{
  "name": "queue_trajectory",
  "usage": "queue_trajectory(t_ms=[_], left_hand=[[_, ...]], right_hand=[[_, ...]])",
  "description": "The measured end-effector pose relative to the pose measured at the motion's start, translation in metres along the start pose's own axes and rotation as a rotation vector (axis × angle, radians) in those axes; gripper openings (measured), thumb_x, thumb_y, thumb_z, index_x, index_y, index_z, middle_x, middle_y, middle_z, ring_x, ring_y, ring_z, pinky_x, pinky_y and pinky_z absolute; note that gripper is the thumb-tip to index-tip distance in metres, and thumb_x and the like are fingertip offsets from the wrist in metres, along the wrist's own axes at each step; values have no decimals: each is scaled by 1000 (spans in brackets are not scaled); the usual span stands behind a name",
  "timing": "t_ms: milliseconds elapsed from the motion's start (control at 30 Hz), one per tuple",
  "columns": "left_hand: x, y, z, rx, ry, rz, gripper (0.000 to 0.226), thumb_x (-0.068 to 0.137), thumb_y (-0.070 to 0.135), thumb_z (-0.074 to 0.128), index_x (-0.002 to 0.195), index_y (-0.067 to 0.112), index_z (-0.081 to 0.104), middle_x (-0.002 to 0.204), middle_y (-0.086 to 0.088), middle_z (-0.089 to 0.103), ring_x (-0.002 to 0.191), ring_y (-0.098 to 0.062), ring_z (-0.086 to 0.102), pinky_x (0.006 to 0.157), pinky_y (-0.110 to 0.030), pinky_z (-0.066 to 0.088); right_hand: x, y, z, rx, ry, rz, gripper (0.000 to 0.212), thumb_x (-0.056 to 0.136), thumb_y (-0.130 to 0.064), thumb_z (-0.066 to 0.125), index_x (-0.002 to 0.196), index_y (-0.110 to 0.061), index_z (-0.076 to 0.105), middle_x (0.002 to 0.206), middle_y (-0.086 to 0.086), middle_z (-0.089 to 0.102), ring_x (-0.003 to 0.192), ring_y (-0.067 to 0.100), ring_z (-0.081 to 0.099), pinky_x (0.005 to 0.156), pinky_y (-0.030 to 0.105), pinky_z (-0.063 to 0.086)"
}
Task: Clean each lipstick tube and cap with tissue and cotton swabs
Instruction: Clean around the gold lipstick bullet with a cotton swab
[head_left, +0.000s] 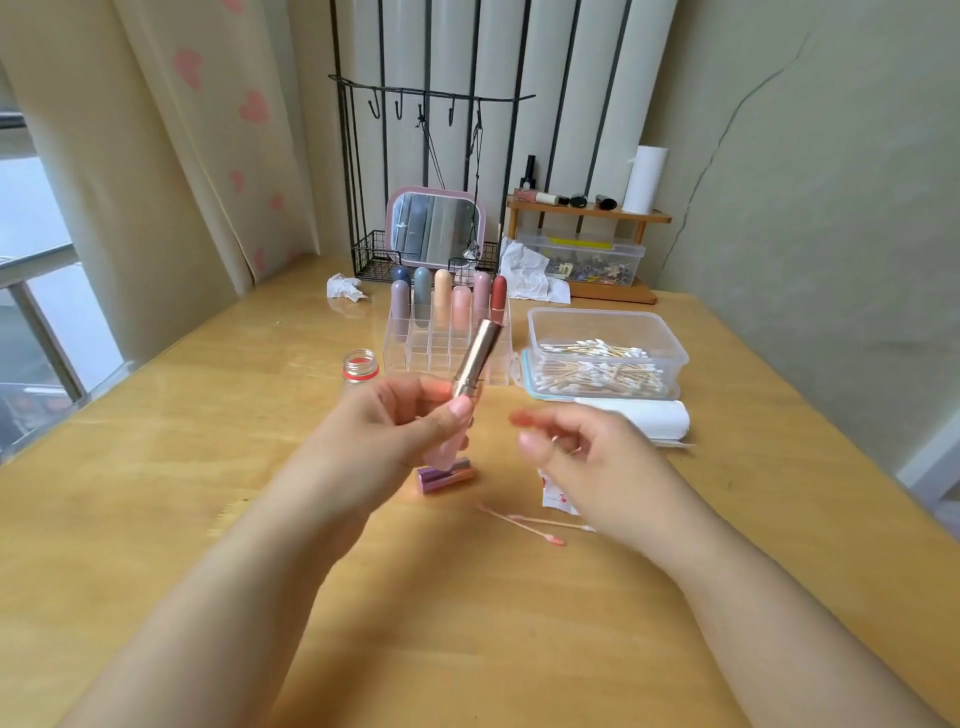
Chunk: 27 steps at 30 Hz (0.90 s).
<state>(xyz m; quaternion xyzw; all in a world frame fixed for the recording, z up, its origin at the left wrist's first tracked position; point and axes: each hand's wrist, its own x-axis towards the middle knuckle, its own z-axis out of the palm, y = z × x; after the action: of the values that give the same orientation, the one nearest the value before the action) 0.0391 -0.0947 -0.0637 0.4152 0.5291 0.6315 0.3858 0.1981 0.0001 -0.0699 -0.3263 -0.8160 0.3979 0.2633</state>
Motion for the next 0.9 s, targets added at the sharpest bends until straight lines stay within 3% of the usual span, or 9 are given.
queue_trajectory(t_ms=[100, 233, 333, 400, 500, 567, 667, 767, 900], left_hand=[[3, -2, -7, 41, 79, -55, 26, 77, 16, 67, 96, -2, 63, 70, -9, 64, 70, -21, 57, 77, -35, 48], [5, -5, -11, 140, 136, -113, 23, 81, 11, 70, 98, -2, 62, 72, -11, 68, 64, -21, 63, 83, -45, 52], [5, -5, -12, 203, 155, -109, 15, 81, 9, 71, 92, 1, 62, 66, -9, 67, 63, -23, 62, 83, -47, 53], [5, -4, -12, 221, 157, -99, 12, 82, 8, 70, 88, 2, 62, 63, -8, 66, 60, -21, 62, 82, -45, 53], [4, -4, -11, 235, 144, -89, 9, 83, 9, 69, 85, 5, 61, 58, -3, 65, 55, -17, 61, 81, -41, 53], [4, -5, -10, 271, 137, -81, 10, 83, 13, 69, 84, 7, 62, 59, -2, 65, 55, -16, 60, 78, -37, 52], [3, -6, -6, 317, 105, -70, 10, 84, 16, 70, 86, 9, 62, 59, 1, 64, 54, -13, 58, 68, -26, 47], [1, -8, -3, 358, 69, -61, 10, 82, 22, 71, 84, 15, 64, 60, 0, 63, 58, -14, 57, 65, -26, 43], [0, -11, 0, 378, 32, -53, 8, 79, 28, 73, 79, 24, 66, 64, 2, 60, 60, -14, 54, 66, -31, 41]], right_hand=[[11, 9, 20, -322, -129, -77, 29, 89, -23, 63, 118, -26, 64, 95, -11, 51, 77, 3, 50, 73, 12, 44], [31, 9, 39, -596, -233, -209, 34, 91, -21, 56, 124, -29, 59, 107, -15, 45, 113, 11, 41, 91, 4, 26], [43, 15, 48, -604, -287, -266, 23, 88, -22, 59, 109, -29, 64, 111, -9, 60, 108, 15, 44, 97, 29, 38], [45, 17, 49, -591, -270, -258, 19, 86, -19, 60, 103, -26, 66, 104, -8, 63, 102, 14, 45, 90, 28, 42], [44, 14, 35, -392, -52, -140, 9, 86, -16, 65, 91, -24, 67, 91, -7, 64, 94, 12, 55, 79, 21, 44], [40, 5, 19, -3, 60, -10, 13, 88, -14, 65, 88, -27, 62, 88, -10, 67, 85, 6, 61, 79, 19, 45], [32, -13, -5, 429, 104, -18, 9, 93, -10, 55, 98, -17, 58, 88, -4, 74, 83, 1, 66, 80, 18, 45], [23, -29, -18, 552, 75, -71, 14, 95, -12, 51, 108, -7, 55, 99, 1, 74, 91, 9, 66, 82, 24, 46], [16, -34, -22, 492, 40, -129, 8, 90, -10, 57, 96, -14, 61, 86, -6, 72, 78, -1, 63, 68, 11, 45]])
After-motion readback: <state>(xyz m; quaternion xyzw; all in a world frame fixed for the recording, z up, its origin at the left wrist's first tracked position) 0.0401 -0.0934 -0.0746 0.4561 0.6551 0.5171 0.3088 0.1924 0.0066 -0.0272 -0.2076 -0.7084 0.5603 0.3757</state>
